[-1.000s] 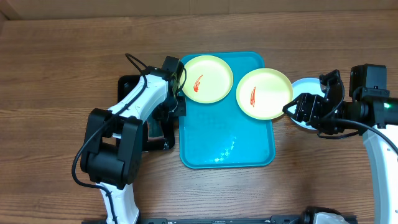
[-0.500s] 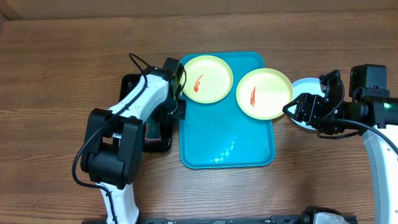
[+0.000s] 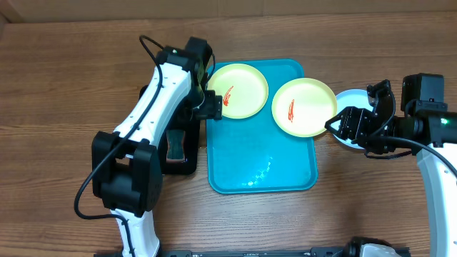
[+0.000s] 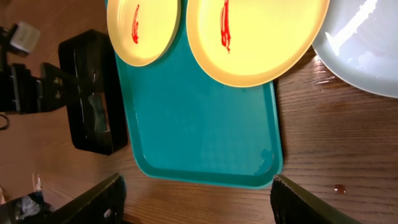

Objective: Clean dirty plates on tray and stack at the side

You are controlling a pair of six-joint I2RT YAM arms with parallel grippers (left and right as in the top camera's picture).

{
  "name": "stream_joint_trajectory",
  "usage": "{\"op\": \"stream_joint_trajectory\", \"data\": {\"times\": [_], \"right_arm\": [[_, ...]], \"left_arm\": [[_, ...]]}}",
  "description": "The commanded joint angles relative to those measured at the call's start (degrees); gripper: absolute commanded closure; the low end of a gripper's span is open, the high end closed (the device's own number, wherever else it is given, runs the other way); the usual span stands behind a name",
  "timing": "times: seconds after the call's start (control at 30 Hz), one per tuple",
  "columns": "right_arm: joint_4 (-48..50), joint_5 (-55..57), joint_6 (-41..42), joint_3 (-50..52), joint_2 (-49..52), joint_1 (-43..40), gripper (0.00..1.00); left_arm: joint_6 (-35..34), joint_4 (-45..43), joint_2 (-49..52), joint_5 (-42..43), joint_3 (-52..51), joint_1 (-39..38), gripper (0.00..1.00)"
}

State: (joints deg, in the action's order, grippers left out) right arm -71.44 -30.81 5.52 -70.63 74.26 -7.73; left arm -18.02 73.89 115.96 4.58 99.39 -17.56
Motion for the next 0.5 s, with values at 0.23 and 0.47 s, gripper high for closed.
{"op": "stream_joint_trajectory", "data": {"times": [0.23,0.47], "right_arm": [[0.2,0.8,-0.9,-0.6,-0.3,0.3,0.28],[0.1,0.8,-0.9,-0.5,-0.3,0.3,0.28]], "left_arm": [[-4.7,3.5,0.5,-5.9,-2.5,-0.9,0.58],[-4.7,-6.0,0.5,-6.5,-13.2,-2.1,0.76]]}}
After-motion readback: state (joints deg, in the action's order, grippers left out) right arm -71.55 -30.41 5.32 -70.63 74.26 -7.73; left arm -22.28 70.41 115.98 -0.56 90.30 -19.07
